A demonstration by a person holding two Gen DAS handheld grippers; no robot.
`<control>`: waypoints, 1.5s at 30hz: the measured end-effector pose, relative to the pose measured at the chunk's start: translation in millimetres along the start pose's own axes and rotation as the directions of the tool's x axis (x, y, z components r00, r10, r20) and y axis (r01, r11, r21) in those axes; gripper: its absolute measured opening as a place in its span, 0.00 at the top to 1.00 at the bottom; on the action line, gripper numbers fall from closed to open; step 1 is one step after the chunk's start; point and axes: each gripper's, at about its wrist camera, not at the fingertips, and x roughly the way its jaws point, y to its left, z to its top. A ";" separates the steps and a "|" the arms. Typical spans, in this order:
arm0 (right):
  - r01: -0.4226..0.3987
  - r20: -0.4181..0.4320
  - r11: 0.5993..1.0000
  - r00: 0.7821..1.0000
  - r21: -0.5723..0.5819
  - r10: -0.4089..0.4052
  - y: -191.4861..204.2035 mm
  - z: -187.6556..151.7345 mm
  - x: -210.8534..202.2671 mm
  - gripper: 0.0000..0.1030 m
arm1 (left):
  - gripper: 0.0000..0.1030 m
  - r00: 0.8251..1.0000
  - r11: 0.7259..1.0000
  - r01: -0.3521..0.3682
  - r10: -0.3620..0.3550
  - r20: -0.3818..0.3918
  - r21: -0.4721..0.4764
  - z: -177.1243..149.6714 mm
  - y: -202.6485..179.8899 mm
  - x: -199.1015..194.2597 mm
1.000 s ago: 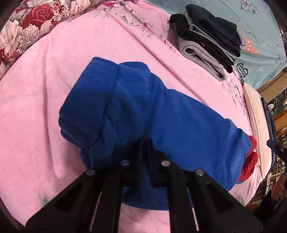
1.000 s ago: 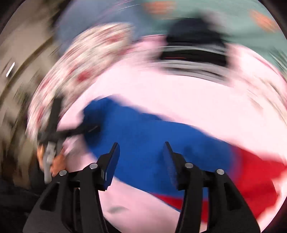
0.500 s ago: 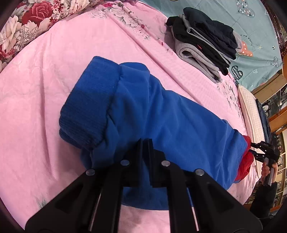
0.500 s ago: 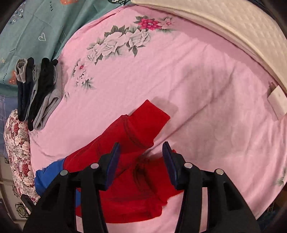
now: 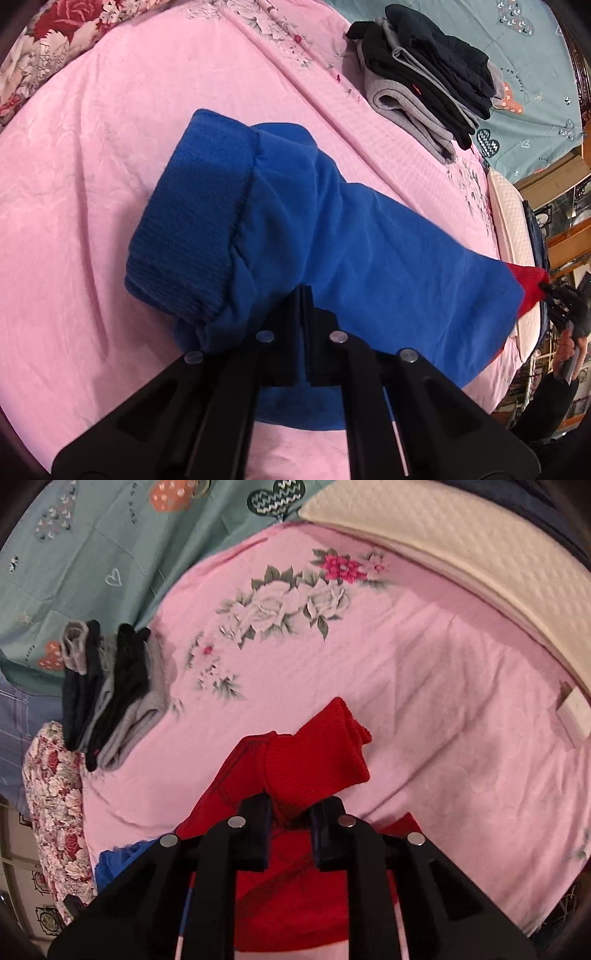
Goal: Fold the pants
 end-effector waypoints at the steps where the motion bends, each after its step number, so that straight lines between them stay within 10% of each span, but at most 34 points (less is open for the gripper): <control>1: -0.009 0.021 1.000 1.000 0.006 0.009 -1.8 -4.0 -19.2 0.84 | 0.97 1.000 1.000 0.008 -0.008 -0.012 0.005 1.4 1.2 0.5; 6: 0.003 0.011 0.999 1.000 0.033 -0.003 -33.5 -31.0 -51.9 0.84 | 0.97 1.000 0.998 -0.003 0.004 -0.028 0.057 2.3 -2.8 1.4; 12: 0.126 -0.116 0.989 0.986 0.071 -0.118 -88.5 -56.8 30.2 0.80 | 0.97 0.998 0.994 -0.052 0.055 -0.030 0.098 1.6 -12.0 1.8; 17: 0.273 -0.023 0.955 0.960 -0.117 -0.278 -58.3 -56.0 7.6 0.51 | 0.97 0.995 0.987 -0.102 0.103 -0.006 0.128 -5.1 -20.8 -7.9; 22: 0.268 0.136 0.931 0.961 -0.247 -0.241 -21.6 -63.9 -35.0 0.50 | 0.96 0.997 0.985 -0.074 0.070 0.030 0.155 -2.3 -41.9 -29.2; 24: 0.235 0.163 0.925 0.967 -0.299 -0.194 -5.5 -68.2 -27.9 0.67 | 0.96 0.998 0.982 -0.053 0.046 0.043 0.183 2.8 -57.1 -33.4; 29: 0.194 0.054 0.914 0.981 -0.357 -0.187 12.4 -73.8 35.3 0.82 | 0.87 1.000 0.976 -0.025 0.024 0.007 0.218 11.6 -84.9 -7.3; 31: 0.191 -0.153 0.899 0.951 -0.395 -0.269 10.1 -87.6 77.6 0.80 | 0.87 0.998 0.976 -0.029 0.041 -0.050 0.218 3.8 -82.7 10.1; 34: 0.249 -0.123 0.827 0.927 -0.505 -0.354 38.8 -98.2 69.7 0.80 | 0.85 0.996 0.977 -0.044 0.059 -0.067 0.208 -14.5 -67.3 20.9; 39: 0.008 -0.072 0.756 0.995 -0.654 -0.073 146.6 -107.9 31.0 0.80 | 0.85 0.999 0.985 0.028 -0.023 -0.031 0.168 -36.8 -48.2 2.9; 45: -0.191 -0.210 0.556 0.977 -0.809 0.031 281.8 -142.2 102.6 0.80 | 0.85 0.997 0.981 0.072 -0.067 -0.032 0.180 -35.4 -44.6 1.8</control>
